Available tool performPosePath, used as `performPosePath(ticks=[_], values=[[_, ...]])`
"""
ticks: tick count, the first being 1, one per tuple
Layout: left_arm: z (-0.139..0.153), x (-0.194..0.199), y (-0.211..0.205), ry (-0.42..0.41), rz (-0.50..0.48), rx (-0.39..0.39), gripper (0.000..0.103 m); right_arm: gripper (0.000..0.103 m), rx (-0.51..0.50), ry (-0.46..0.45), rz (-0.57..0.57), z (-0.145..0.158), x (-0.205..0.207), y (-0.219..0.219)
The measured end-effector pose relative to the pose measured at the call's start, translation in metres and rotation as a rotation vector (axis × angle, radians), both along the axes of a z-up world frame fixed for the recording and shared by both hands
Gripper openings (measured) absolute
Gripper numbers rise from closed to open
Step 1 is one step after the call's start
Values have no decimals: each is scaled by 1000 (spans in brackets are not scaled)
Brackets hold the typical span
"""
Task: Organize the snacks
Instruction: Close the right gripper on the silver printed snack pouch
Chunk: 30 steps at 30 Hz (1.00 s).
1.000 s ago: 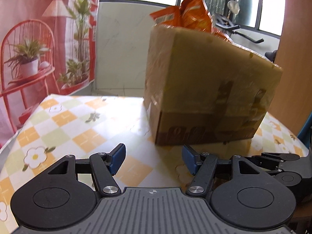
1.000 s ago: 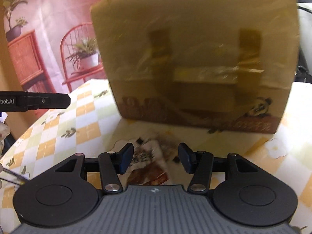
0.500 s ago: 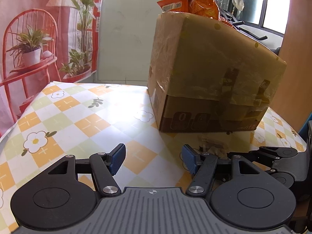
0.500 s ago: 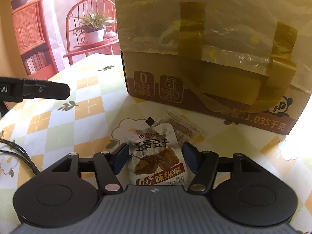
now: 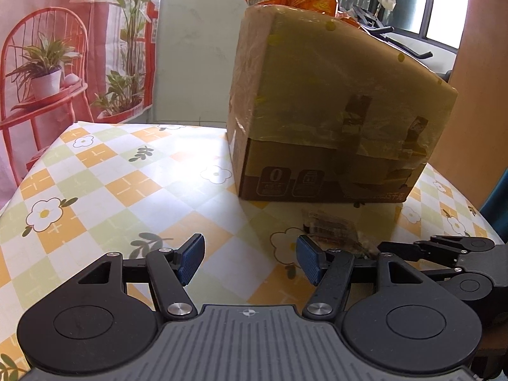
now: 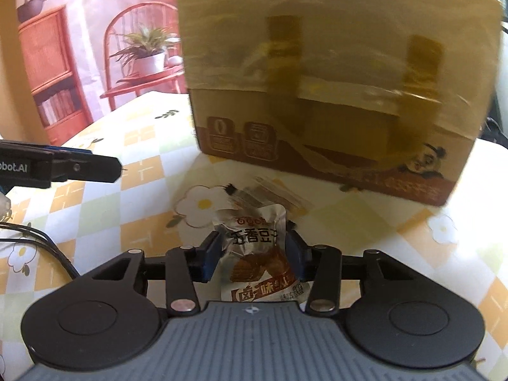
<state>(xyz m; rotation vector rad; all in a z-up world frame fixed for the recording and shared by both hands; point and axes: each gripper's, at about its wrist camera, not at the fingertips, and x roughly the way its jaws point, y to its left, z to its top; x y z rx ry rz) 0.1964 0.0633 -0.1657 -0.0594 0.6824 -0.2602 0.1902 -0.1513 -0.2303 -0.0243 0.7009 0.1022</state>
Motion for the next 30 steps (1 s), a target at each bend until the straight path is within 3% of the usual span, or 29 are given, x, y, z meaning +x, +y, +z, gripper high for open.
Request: performPosePath(ticks=[13,20,30], values=[[-3,-6,-14,13,-40,10,66,61,21,-4,-221,4,-25,-56],[-5,-6,-16,18,-42,7,66,61,-22,-72,-174,17,-35,-49],[-9,-6,-11,30,-25,-2,66,62,-16,13,-131,2,-31,-43]])
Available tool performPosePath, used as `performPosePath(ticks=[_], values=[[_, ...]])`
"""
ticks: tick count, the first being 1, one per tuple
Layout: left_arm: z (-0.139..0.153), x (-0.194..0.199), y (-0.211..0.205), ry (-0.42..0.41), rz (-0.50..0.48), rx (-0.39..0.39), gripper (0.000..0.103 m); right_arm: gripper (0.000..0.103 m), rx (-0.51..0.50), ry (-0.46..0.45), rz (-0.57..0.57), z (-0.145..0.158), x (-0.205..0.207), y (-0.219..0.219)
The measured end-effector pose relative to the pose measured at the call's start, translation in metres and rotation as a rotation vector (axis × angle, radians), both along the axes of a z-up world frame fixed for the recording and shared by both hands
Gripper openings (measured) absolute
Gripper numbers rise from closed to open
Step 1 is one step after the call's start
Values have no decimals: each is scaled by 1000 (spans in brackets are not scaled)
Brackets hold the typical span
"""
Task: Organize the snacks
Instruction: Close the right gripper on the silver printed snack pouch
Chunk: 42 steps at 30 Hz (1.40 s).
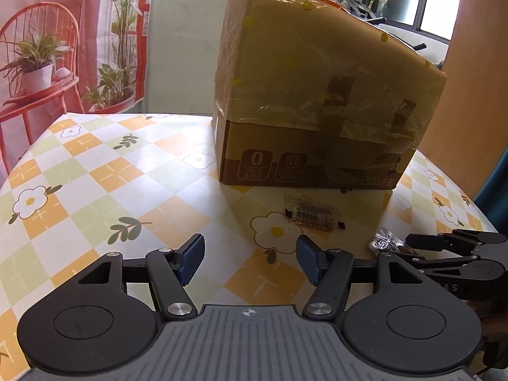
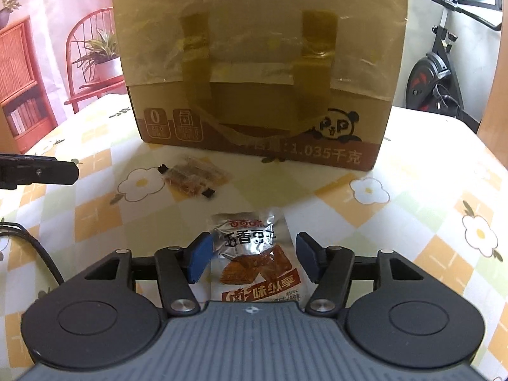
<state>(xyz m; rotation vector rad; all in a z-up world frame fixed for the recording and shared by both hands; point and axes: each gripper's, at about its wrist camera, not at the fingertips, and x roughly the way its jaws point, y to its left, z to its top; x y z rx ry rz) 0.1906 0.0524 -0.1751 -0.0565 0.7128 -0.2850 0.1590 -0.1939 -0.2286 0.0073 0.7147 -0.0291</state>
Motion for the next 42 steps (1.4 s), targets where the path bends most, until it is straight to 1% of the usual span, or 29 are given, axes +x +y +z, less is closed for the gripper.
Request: performPosePath(ticks=[3,7,10,14,17,21,23,26,28,32,34,36,42], values=[[-1,0,1,4,0,-7,66,62,-9,-10,4,3,-3,1],[-5,0,2,12,-1,-15,66,67,-30,-31,26,7,-6,6],[-8,-2,2,20,1,-18,66,67,-47,-28,49,6,-6,12],[-14,-3,3,30,10,-26,66,65,-40,-13,89,3,-5,16],[-19,-5,5,34,15,-30,66,63,-11,9,83,-2,-3,14],[-24,-6,6,44,24,-38,66,63,16,5,64,-5,-2,7],[-26,-7,7,50,30,-46,66,61,15,-1,60,-5,-2,5],[-27,-8,6,58,35,-51,66,55,14,-17,47,-7,-4,3],[-28,-8,7,61,39,-52,66,50,18,-23,38,-7,-4,0],[-28,-9,9,61,48,-57,66,48,22,-28,34,-6,-5,-2],[-29,-10,10,61,51,-60,66,42,29,-33,30,-6,-6,-2],[-29,-10,9,65,53,-61,66,41,41,-44,15,-6,-8,-5],[-27,-7,6,62,36,-51,66,40,100,-76,-84,-4,-13,-23]])
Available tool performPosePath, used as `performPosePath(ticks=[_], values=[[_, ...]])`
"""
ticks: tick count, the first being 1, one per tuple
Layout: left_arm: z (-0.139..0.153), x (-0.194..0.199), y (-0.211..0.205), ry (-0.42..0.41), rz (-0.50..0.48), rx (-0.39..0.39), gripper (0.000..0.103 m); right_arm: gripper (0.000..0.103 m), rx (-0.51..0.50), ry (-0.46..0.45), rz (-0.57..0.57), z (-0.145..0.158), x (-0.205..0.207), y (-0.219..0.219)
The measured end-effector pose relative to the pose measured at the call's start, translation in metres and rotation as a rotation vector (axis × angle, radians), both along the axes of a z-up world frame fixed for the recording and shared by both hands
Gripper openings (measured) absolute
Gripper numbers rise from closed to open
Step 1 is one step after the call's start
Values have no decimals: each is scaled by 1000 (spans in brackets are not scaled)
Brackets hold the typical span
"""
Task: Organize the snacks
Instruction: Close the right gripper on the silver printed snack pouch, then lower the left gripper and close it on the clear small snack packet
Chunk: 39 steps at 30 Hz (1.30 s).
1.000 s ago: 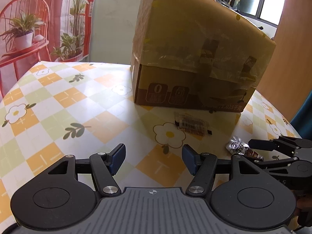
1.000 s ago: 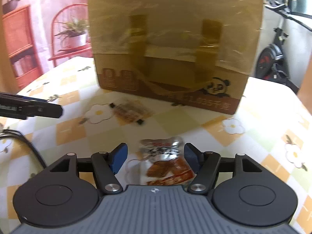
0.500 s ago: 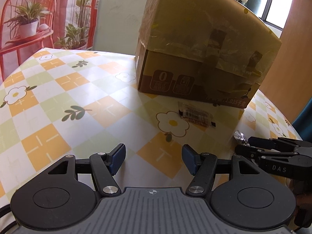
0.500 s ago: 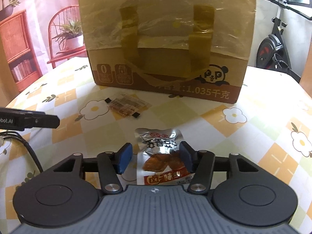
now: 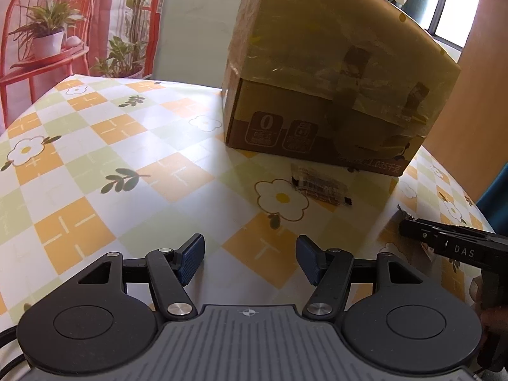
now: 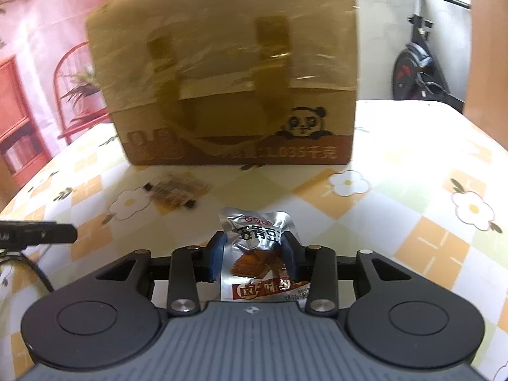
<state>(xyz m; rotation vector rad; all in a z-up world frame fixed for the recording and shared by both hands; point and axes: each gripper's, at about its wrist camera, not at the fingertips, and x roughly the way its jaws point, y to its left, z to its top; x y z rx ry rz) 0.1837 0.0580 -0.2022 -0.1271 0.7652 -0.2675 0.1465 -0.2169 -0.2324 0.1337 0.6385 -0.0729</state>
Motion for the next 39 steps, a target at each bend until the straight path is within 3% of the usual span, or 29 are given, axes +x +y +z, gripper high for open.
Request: performPosePath(ticks=[14,20,26,29,31,36,38,39], values=[[5,55,-64,-26,-123,44,67,40,26,-17,-20,-1,1,-5],[-3,71,-84,-29,-168,57,76,40,33,-22,-22,-2,0,-6],[-18,82,-103,-19,-185,151,76,40,39,-23,-21,-2,2,-6],[-24,77,-115,-58,-208,228,78,40,39,-22,-21,-2,2,-6],[-26,75,-116,-67,-205,233,77,40,39,-23,-21,-2,2,-6],[-24,70,-107,-73,-146,207,39,40,36,-22,-20,-3,2,-6],[-22,66,-102,-70,-135,200,26,40,36,-22,-20,-3,3,-6],[-22,65,-99,-66,-132,196,25,40,37,-22,-20,-3,3,-6]])
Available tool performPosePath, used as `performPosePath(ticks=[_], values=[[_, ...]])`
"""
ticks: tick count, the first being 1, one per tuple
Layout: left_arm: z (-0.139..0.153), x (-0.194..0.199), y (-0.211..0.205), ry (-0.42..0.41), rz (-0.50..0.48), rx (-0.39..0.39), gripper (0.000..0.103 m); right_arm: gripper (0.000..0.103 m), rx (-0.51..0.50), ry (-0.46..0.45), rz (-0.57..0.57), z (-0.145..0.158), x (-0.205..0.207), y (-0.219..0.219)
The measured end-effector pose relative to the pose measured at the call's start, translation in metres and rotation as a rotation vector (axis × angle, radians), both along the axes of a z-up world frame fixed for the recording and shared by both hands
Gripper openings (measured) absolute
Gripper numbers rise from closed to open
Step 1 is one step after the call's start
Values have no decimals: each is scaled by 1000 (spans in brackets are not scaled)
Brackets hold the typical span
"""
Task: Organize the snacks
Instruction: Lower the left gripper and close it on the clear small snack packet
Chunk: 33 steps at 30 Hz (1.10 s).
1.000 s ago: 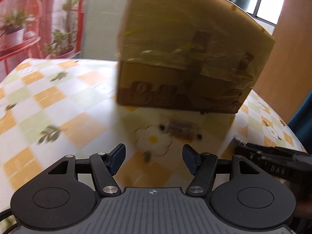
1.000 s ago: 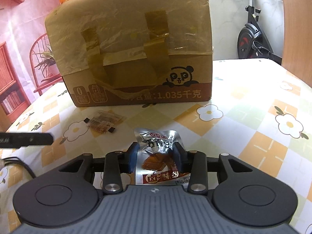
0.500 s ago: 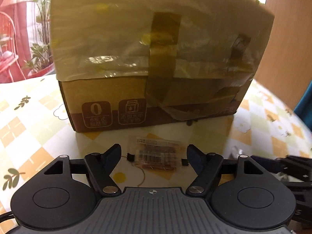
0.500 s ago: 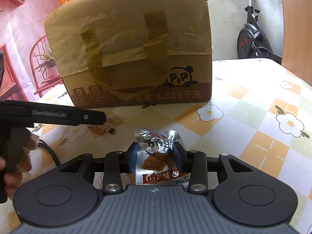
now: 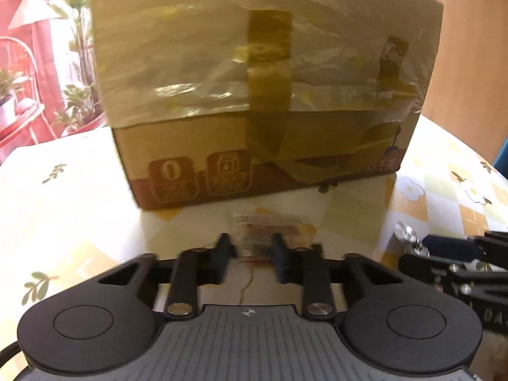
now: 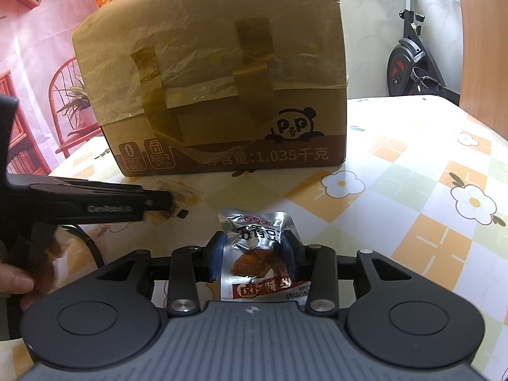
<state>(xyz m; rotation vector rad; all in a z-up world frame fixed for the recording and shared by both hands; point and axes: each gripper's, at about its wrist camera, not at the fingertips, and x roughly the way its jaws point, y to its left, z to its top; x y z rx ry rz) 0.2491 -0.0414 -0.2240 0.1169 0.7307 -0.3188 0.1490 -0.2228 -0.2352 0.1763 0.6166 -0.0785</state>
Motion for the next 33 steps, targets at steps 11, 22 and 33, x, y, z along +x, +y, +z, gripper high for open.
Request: performPosePath(ticks=[11,22,33], values=[[4,-47,14,31,-26,-50,14,40,-7,4,2,0,1,0],[18,-5,16,-17,-90,-38,56,40,-15,6,6,0,1,1],[3,3,11,64,-225,-77,56,40,-13,5,6,0,1,0]])
